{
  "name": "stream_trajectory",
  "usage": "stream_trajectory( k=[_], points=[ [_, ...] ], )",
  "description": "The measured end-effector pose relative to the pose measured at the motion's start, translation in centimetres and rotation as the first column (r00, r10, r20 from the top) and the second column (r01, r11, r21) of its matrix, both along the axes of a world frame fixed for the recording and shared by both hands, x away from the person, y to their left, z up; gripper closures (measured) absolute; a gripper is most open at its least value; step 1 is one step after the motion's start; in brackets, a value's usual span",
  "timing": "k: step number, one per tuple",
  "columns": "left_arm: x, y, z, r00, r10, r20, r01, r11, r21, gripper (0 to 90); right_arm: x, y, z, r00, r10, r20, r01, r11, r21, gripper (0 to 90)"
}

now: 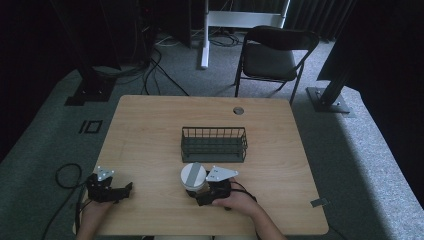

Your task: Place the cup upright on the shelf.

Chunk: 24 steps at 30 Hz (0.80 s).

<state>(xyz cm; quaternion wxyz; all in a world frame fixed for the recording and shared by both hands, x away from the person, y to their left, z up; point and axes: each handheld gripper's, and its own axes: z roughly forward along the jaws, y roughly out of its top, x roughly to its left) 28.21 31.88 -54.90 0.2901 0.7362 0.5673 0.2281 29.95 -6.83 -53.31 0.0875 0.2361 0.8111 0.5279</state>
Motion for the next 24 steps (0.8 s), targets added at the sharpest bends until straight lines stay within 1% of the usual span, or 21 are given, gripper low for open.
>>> stream_trajectory(
  k=[3, 7, 8, 10, 11, 12, 20, 24],
  points=[
    [0.0, 0.0, 0.0, 1.0, 0.0, 0.0, 0.0, 1.0, 0.0, 0.2, 0.03, 0.17, -0.12, 1.0, -0.003, 0.005, 0.003, 0.9999, -0.012, 15.5],
    [0.0, 0.0, 0.0, 1.0, 0.0, 0.0, 0.0, 1.0, 0.0, 0.2, 0.04, 0.31, -0.11, 1.0, -0.003, 0.006, 0.003, 0.9999, -0.014, 15.8],
    [0.0, 0.0, 0.0, 1.0, 0.0, 0.0, 0.0, 1.0, 0.0, 0.2, 0.03, 0.33, -0.1, 0.9999, -0.005, 0.01, 0.005, 0.9999, -0.014, 16.5],
    [0.0, 0.0, 0.0, 1.0, 0.0, 0.0, 0.0, 1.0, 0.0, 0.2, -0.01, 0.4, -0.04, 0.9995, 0.003, 0.032, -0.002, 0.9997, -0.025, 17.0],
    [0.0, 0.0, 0.0, 1.0, 0.0, 0.0, 0.0, 1.0, 0.0, 0.2, -0.05, 0.41, 0.0, 0.9991, -0.003, 0.043, 0.004, 0.9997, -0.023, 17.8],
    [0.0, 0.0, 0.0, 1.0, 0.0, 0.0, 0.0, 1.0, 0.0, 0.2, -0.03, 0.4, 0.16, 0.9987, 0.005, 0.051, -0.003, 0.9997, -0.025, 18.3],
    [0.0, 0.0, 0.0, 1.0, 0.0, 0.0, 0.0, 1.0, 0.0, 0.2, 0.13, 0.35, 0.3, 0.9987, -0.002, 0.052, 0.004, 0.9993, -0.036, 18.4],
    [0.0, 0.0, 0.0, 1.0, 0.0, 0.0, 0.0, 1.0, 0.0, 0.2, 0.13, 0.22, 0.68, 0.999, -0.005, 0.044, 0.007, 0.9996, -0.027, 18.4]
  ],
)
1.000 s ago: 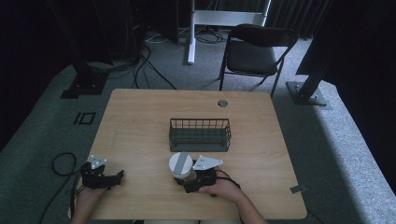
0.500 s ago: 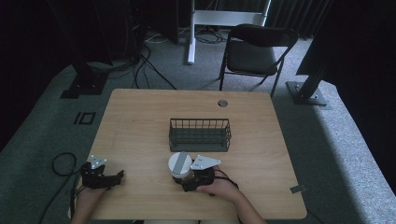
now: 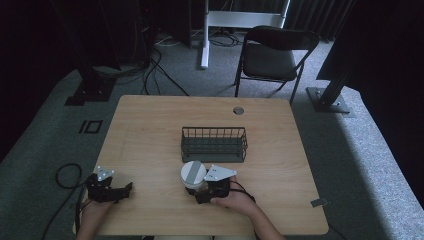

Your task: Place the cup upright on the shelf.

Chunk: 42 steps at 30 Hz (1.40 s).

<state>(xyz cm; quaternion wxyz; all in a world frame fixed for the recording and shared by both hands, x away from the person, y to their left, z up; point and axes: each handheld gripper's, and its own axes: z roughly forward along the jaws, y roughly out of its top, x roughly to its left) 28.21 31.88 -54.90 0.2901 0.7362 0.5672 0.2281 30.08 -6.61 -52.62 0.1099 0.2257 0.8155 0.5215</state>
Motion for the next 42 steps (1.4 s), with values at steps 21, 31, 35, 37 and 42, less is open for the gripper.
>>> stream_trajectory(
  k=[21, 31, 35, 37, 42],
  points=[
    [0.0, 0.0, 0.0, 1.0, 0.0, 0.0, 0.0, 1.0, 0.0, 0.2, 0.6, -0.7, 4.2, 0.9962, -0.053, 0.069, 0.05, 0.9978, 0.044, 18.4],
    [0.0, 0.0, 0.0, 1.0, 0.0, 0.0, 0.0, 1.0, 0.0, 0.2, 1.6, -1.4, 6.4, 0.991, -0.095, 0.094, 0.089, 0.9936, 0.071, 18.4],
    [0.0, 0.0, 0.0, 1.0, 0.0, -0.001, 0.0, 1.0, 0.0, 0.2, 2.1, -1.7, 7.2, 0.9854, -0.133, 0.107, 0.124, 0.9884, 0.088, 18.4],
    [0.0, 0.0, 0.0, 1.0, 0.0, 0.0, 0.0, 1.0, 0.0, 0.2, 2.3, -1.8, 7.5, 0.9835, -0.149, 0.102, 0.14, 0.9857, 0.094, 18.4],
    [0.0, 0.0, 0.0, 1.0, 0.0, 0.0, 0.0, 1.0, 0.0, 0.2, 3.0, -2.2, 8.3, 0.9723, -0.203, 0.116, 0.191, 0.9755, 0.11, 18.4]
  ],
)
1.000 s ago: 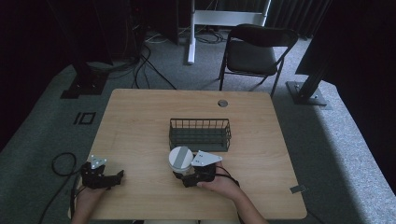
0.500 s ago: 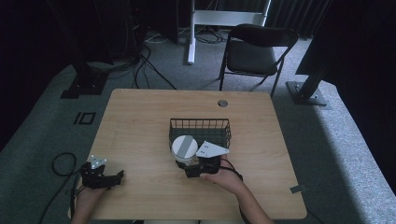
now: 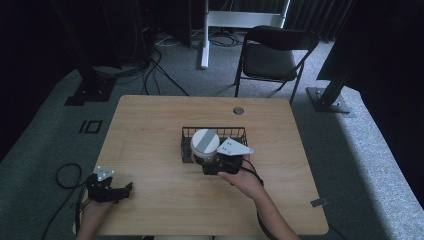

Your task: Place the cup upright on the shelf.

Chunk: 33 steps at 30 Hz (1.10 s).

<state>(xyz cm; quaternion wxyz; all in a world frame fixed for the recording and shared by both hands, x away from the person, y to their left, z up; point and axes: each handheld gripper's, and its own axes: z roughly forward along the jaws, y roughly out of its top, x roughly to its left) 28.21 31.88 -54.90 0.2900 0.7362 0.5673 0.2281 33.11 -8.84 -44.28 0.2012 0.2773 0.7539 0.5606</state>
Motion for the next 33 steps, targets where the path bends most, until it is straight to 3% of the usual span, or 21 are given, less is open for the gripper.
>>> stream_trajectory(
  k=[6, 11, 14, 21, 28, 33],
  points=[
    [0.0, 0.0, 0.0, 1.0, 0.0, 0.0, 0.0, 1.0, 0.0, 0.2, 0.9, -0.6, 0.9, 0.9967, -0.08, 0.014, 0.08, 0.9967, 0.018, 18.4],
    [0.0, 0.0, 0.0, 1.0, 0.0, 0.0, 0.0, 1.0, 0.0, 0.2, 1.8, -1.3, 1.3, 0.9831, -0.183, 0.01, 0.183, 0.983, 0.019, 18.4],
    [0.0, 0.0, 0.0, 1.0, 0.0, 0.0, 0.0, 1.0, 0.0, 0.2, 2.4, -1.6, 1.4, 0.9694, -0.245, 0.019, 0.245, 0.9695, -0.003, 18.4],
    [0.0, 0.0, 0.0, 1.0, 0.0, 0.0, 0.0, 1.0, 0.0, 0.2, 3.7, -2.3, 1.2, 0.9283, -0.372, 0.013, 0.372, 0.9281, -0.021, 18.4],
    [0.0, 0.0, 0.0, 1.0, 0.001, 0.0, -0.001, 1.0, -0.002, 0.2, 4.9, -2.4, 0.1, 0.8898, -0.456, 0.011, 0.455, 0.8862, -0.085, 18.4],
    [0.0, 0.0, 0.0, 1.0, 0.0, 0.0, 0.0, 1.0, -0.001, 0.2, 5.5, -2.5, -0.8, 0.8606, -0.509, -0.017, 0.504, 0.8556, -0.119, 18.4]
  ],
)
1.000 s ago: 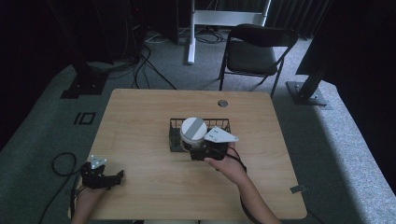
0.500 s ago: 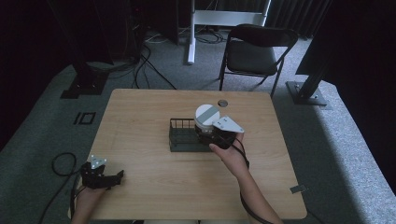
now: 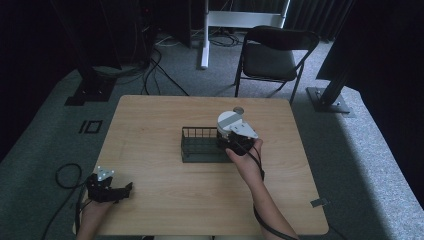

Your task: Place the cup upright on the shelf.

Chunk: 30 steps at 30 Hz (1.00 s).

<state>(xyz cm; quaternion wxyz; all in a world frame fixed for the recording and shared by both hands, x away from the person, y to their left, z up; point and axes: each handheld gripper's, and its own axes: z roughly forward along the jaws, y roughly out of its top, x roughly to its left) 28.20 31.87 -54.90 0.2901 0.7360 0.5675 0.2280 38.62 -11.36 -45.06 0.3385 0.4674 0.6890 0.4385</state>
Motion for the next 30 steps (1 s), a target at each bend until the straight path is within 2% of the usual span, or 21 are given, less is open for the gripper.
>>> stream_trajectory(
  k=[5, 15, 24, 30],
  points=[
    [0.0, 0.0, 0.0, 1.0, 0.0, 0.0, 0.0, 1.0, 0.0, 0.2, 0.4, -0.1, -0.7, 0.9989, -0.013, -0.044, 0.014, 0.9998, 0.015, 18.4],
    [0.0, 0.0, 0.0, 1.0, 0.0, 0.0, 0.0, 1.0, 0.0, 0.2, 0.8, 0.4, -1.8, 0.9938, -0.035, -0.106, 0.036, 0.9993, 0.006, 18.4],
    [0.0, 0.0, 0.0, 1.0, 0.0, 0.0, 0.0, 1.0, 0.0, 0.2, 0.9, 0.7, -2.4, 0.992, -0.049, -0.116, 0.049, 0.9988, -0.004, 18.4],
    [0.0, 0.0, 0.0, 1.0, -0.001, 0.0, 0.001, 1.0, 0.0, 0.2, 0.8, 0.9, -2.7, 0.9933, -0.056, -0.101, 0.055, 0.9984, -0.011, 18.4]
  ],
)
